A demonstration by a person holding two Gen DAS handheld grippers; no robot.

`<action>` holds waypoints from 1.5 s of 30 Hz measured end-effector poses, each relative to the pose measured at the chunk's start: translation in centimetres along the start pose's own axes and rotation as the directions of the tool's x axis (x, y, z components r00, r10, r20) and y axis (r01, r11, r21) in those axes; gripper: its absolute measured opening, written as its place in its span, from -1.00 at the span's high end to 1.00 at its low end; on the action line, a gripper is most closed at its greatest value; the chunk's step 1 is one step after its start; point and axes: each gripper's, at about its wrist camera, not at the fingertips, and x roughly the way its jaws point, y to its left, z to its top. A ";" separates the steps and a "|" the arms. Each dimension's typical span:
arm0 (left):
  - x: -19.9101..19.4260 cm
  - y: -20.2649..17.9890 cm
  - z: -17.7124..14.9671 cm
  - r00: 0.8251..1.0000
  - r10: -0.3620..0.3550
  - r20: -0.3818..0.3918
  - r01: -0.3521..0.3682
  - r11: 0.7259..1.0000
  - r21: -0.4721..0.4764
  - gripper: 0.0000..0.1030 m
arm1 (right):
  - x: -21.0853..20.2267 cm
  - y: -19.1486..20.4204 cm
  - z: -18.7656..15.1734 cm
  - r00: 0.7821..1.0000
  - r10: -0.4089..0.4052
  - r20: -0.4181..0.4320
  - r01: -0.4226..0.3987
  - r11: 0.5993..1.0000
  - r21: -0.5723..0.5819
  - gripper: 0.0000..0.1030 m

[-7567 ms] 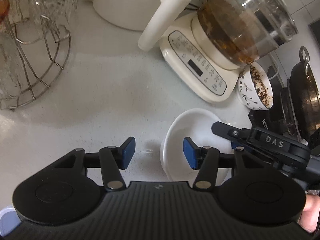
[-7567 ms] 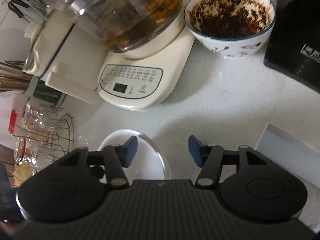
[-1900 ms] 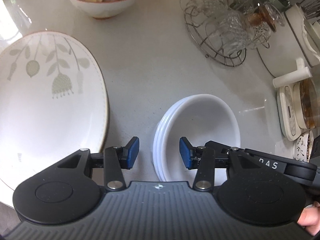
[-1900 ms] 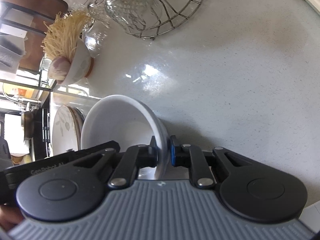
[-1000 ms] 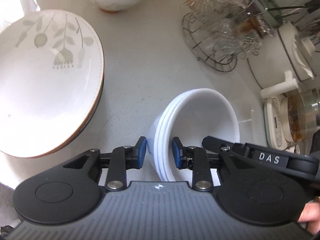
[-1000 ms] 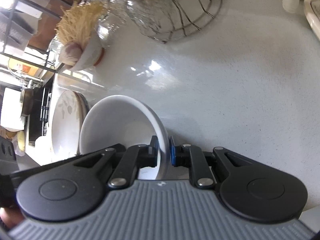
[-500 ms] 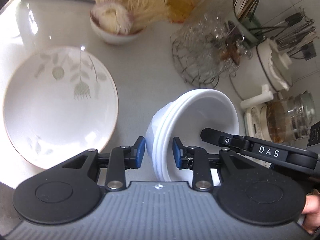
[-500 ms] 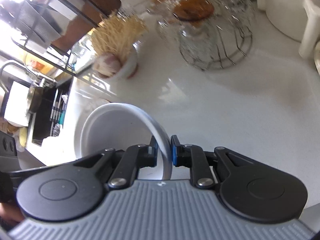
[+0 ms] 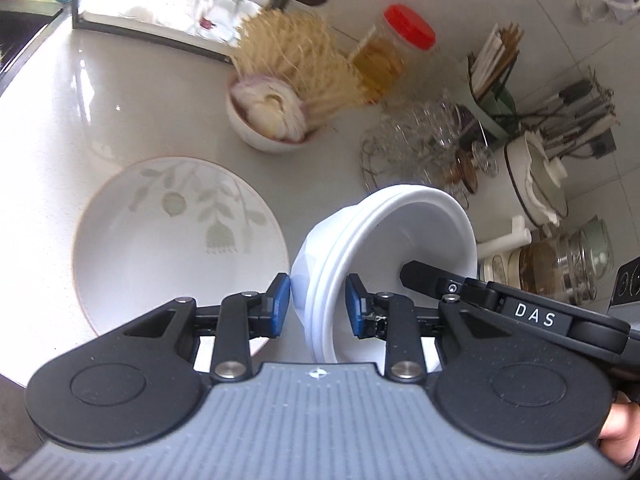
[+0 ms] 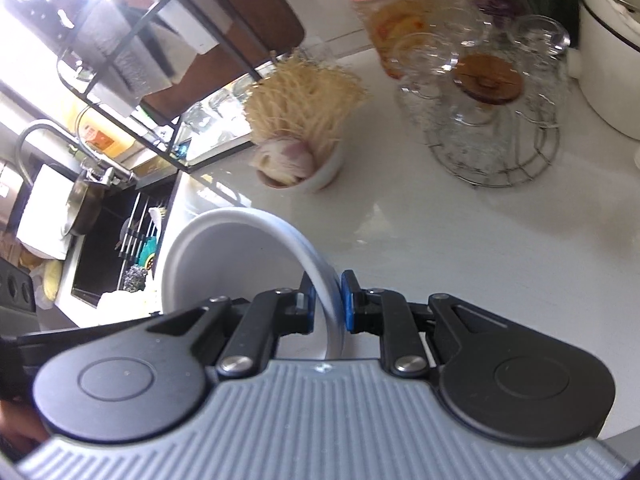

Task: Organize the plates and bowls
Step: 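Lift the bowl stack and carry it over the floral plate stack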

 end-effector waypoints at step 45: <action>4.1 10.1 1.8 0.994 0.048 -0.096 -0.049 0.999 -0.005 0.34 | 9.8 4.9 -2.2 0.991 -0.089 -0.099 0.090 0.996 0.007 0.66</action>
